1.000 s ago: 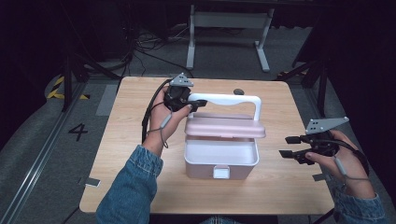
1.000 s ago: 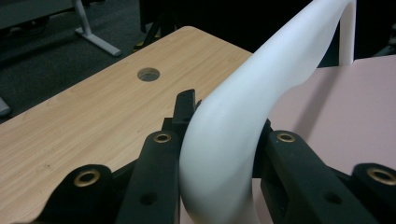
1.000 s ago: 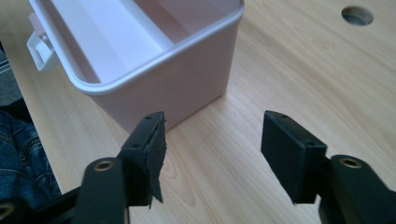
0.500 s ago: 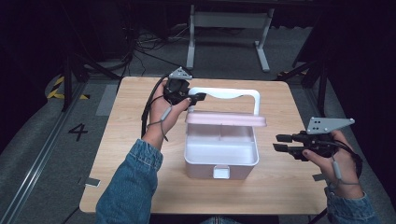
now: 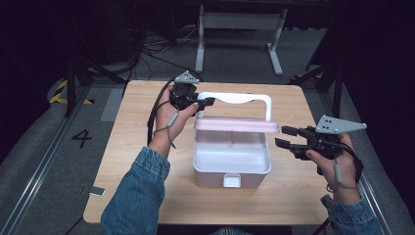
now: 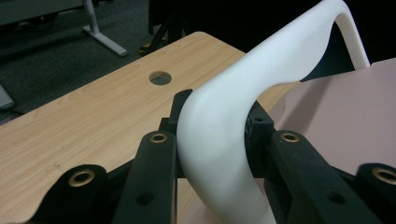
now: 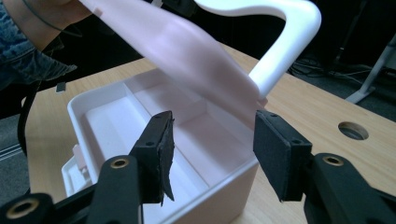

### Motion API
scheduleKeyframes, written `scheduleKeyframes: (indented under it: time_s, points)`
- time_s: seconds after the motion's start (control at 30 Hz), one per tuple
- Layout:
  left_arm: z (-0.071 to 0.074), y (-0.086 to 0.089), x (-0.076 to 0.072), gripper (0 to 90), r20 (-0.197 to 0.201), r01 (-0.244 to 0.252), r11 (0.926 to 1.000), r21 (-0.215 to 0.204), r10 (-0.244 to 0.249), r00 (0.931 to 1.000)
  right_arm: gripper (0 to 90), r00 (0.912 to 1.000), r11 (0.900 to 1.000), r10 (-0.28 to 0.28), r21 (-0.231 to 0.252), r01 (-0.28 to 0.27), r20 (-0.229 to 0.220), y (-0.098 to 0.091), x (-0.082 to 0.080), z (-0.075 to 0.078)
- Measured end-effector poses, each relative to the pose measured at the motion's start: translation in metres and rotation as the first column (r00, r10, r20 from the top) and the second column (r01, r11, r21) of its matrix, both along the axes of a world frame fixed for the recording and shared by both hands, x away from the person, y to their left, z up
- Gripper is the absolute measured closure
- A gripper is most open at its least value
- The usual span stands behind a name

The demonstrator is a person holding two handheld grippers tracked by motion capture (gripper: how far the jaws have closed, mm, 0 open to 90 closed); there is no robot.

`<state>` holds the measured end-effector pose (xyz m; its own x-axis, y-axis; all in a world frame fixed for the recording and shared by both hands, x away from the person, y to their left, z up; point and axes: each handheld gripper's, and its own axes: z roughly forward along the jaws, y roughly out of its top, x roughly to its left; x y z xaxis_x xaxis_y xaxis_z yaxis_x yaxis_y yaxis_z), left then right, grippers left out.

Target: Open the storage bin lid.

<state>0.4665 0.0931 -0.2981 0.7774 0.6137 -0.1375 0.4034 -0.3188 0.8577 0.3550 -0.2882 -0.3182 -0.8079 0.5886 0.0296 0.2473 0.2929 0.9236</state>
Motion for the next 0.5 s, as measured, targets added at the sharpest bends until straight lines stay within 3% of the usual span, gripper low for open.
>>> scheduleKeyframes:
  time_s: [0.13, 0.33, 0.5]
  points:
    - [0.0002, 0.0004, -0.0018, 71.7, 0.004, -0.007, 1.0000, 0.002, 0.007, 1.0000, 51.3, 0.9997, 0.9992, -0.017, 0.036, 0.016, 0.017, 0.0054, 0.0058, 0.0017]
    - [0.0011, 0.0006, -0.0036, 71.8, 0.007, -0.014, 0.9999, -0.001, 0.014, 0.9999, 54.8, 0.9986, 0.9978, -0.045, 0.048, 0.047, -0.027, 0.0055, 0.0098, -0.0002]
    - [0.0020, -0.0001, -0.0020, 71.8, 0.014, -0.016, 0.9999, 0.004, 0.016, 0.9998, 58.2, 0.9931, 0.9948, -0.075, 0.063, 0.081, -0.090, 0.0030, 0.0094, -0.0021]
